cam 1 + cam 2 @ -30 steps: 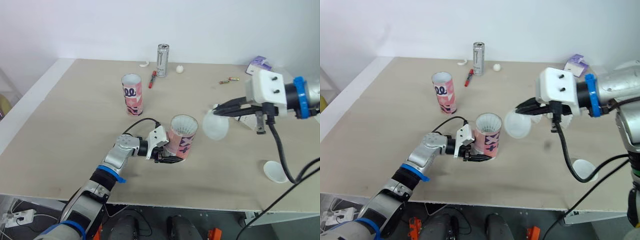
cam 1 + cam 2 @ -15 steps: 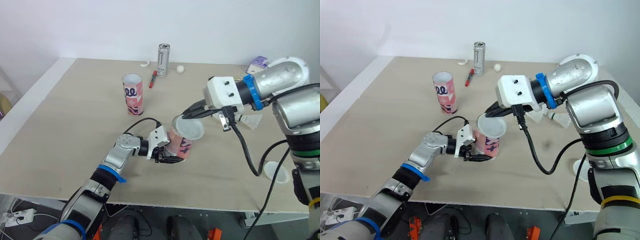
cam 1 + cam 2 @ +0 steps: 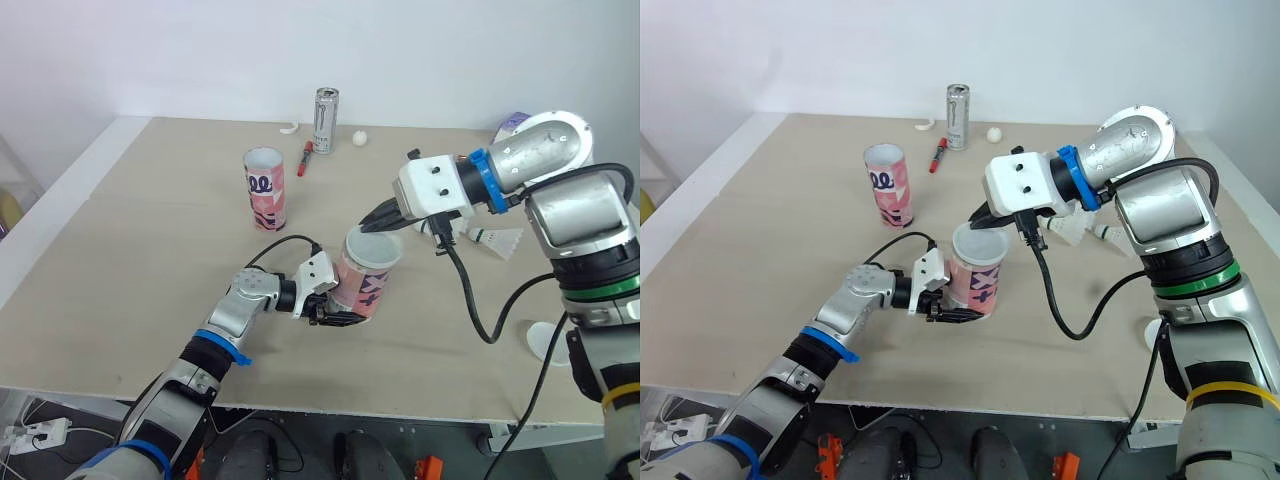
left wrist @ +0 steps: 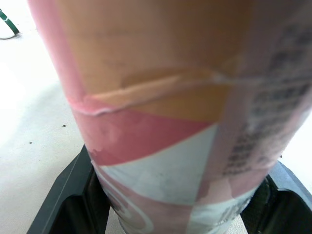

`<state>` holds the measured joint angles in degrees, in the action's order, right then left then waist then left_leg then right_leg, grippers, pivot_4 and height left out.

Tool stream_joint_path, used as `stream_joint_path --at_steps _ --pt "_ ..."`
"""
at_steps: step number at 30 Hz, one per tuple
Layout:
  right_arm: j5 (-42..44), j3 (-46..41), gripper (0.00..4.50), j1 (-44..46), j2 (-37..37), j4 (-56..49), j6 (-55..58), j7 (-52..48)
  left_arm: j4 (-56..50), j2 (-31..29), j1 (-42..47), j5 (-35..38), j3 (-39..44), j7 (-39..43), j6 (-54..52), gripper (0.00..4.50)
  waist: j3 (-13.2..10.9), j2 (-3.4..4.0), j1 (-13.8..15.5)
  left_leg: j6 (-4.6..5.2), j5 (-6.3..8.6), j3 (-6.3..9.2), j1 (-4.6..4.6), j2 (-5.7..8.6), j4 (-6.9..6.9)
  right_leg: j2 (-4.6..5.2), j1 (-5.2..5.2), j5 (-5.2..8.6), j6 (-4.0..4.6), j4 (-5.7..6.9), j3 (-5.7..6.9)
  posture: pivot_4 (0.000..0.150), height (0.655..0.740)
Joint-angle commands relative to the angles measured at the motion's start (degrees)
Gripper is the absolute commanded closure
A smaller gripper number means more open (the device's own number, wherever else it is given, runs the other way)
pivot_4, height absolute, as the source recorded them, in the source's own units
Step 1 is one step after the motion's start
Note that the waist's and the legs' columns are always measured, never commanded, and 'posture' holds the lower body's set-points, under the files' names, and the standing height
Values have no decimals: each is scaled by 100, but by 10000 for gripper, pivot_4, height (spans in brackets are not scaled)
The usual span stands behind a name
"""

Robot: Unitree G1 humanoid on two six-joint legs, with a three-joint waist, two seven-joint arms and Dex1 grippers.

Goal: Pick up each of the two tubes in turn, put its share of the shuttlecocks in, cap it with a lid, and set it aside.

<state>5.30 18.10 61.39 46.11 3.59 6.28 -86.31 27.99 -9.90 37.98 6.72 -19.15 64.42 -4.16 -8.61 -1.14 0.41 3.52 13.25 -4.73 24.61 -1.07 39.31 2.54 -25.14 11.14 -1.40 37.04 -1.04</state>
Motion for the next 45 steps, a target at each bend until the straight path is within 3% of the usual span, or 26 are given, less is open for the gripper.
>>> stream_joint_path --at_steps 1,32,36,38,45 --pt "-21 -45 44306 157 -55 -77 -41 -62 281 -71 -191 -256 -204 -16 -251 15471 0 0 0 0 0 0 0 0 0 5 0 0 0 0 1 1500 7400" --pt "-230 -20 44306 43 -144 12 -130 -180 180 -58 -245 -259 -224 -76 -366 15471 0 0 3 -1 1 -2 1 -1 0 91 -3 -2 4 -1 130 1500 7400" --pt "-217 -53 32379 14 -115 -39 -32 -189 169 -74 -259 -259 -229 -69 -390 15471 0 0 4 -2 1 0 2 -2 0 96 -2 -2 4 -2 138 1500 7400" --pt "-202 -115 23966 14 -111 -70 -33 -126 144 -84 -275 -254 -231 -62 -416 15471 0 0 4 -3 2 0 1 -2 -1 98 -2 -2 4 -3 142 1500 7400" --pt "100 -562 23966 112 20 -50 473 43 77 -105 -310 -247 -240 -38 -475 15471 -1 0 5 -4 2 2 2 -8 -1 100 -4 -2 6 -4 155 1500 7400"
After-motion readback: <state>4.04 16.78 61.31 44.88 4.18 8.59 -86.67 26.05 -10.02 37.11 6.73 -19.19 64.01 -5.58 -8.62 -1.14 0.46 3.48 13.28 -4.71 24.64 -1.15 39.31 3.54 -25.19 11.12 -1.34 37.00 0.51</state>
